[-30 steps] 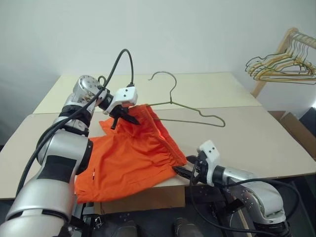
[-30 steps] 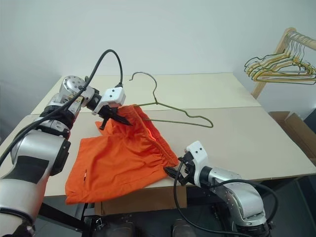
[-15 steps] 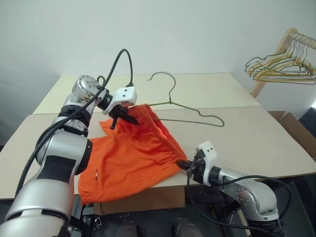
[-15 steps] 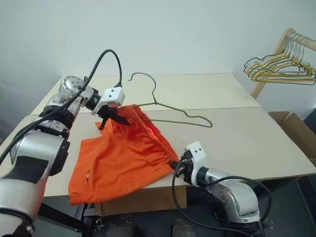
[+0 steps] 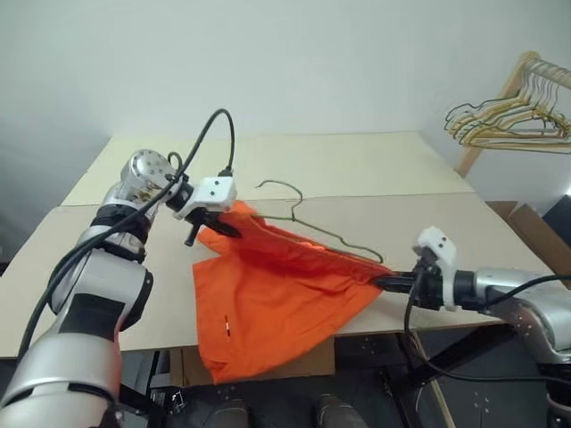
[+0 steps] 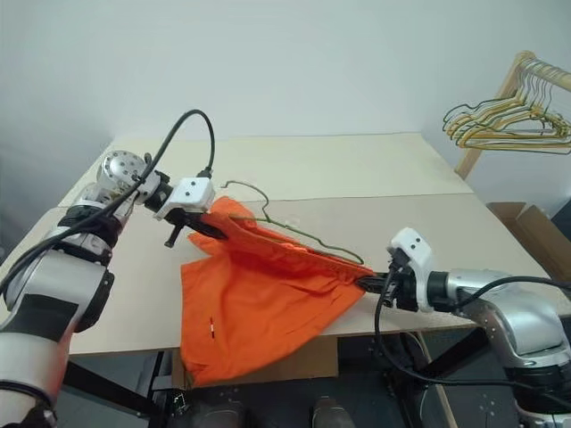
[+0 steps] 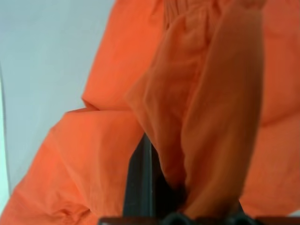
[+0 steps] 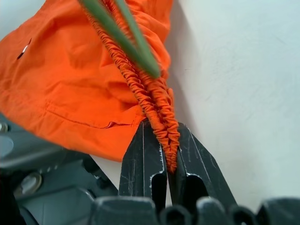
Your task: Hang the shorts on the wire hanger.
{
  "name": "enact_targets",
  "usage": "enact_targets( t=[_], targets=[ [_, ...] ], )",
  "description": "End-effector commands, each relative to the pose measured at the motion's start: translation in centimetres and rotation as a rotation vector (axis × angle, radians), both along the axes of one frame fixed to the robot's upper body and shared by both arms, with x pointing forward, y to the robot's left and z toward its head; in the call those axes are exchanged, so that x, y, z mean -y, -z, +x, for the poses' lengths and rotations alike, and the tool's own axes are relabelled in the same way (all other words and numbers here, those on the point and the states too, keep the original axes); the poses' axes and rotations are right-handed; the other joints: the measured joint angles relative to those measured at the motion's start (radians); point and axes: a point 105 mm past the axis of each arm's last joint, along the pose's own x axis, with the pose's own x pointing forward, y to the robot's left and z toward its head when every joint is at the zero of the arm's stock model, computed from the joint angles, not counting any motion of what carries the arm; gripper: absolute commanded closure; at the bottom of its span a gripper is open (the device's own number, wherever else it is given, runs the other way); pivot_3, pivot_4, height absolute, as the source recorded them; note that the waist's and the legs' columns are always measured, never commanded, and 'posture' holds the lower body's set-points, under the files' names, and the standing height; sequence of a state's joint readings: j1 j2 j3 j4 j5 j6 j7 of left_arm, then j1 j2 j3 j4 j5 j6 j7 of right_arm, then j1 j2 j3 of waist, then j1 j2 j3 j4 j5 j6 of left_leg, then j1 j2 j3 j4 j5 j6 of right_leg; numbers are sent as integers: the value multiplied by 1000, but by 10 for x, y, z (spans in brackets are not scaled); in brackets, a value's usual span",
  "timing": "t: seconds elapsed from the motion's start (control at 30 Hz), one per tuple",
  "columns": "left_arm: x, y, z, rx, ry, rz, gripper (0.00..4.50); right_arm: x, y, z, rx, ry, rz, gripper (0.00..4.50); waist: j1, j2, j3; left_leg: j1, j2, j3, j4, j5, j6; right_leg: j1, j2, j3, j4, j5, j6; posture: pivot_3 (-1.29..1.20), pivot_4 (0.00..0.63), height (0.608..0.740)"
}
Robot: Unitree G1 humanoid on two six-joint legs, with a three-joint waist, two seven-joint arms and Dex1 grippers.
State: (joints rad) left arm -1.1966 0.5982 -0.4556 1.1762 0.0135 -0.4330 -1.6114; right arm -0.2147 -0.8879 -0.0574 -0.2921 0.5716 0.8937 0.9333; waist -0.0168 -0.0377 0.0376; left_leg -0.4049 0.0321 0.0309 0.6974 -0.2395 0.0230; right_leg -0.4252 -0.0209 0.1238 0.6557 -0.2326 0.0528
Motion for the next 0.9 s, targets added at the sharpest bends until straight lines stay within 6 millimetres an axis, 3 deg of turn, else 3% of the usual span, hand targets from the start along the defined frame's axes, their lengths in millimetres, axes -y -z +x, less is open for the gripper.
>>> enact_targets(
  t=[0.03, 0.27, 0.43, 0.6, 0.9],
  targets=[
    [-26, -8, 1, 21, -60, 52, 4500, 25, -9, 10, 41, 51, -78, 4481, 5, 0, 0, 0, 0, 0, 0, 0, 0, 0, 0, 0, 0, 0, 0, 74, 0, 740],
    [-29, -1, -1, 1, -73, 67, 4500, 34, -12, 7, 47, 19, -139, 4481, 18, 0, 0, -1, 0, 0, 0, 0, 0, 0, 0, 0, -1, 0, 0, 64, 0, 740],
    [-12, -18, 13, 42, -157, -131, 4500, 38, 1, 7, 55, 36, -209, 4481, 23, 0, 0, -1, 0, 0, 0, 0, 0, 0, 0, 0, -1, 0, 0, 60, 0, 740],
    [-2, -25, 9, -11, -125, -209, 4500, 35, 11, 8, 58, 32, -242, 4481, 23, 0, 0, -1, 0, 1, 1, 0, 0, -1, 0, 0, -1, 0, 0, 59, 0, 740],
    [-15, -13, 0, -18, -83, -77, 4500, 44, 8, 13, 55, 54, -252, 4481, 22, 0, 0, -1, 0, 1, 0, 0, 0, -1, 0, 0, -1, 0, 0, 56, 0, 740]
  ],
)
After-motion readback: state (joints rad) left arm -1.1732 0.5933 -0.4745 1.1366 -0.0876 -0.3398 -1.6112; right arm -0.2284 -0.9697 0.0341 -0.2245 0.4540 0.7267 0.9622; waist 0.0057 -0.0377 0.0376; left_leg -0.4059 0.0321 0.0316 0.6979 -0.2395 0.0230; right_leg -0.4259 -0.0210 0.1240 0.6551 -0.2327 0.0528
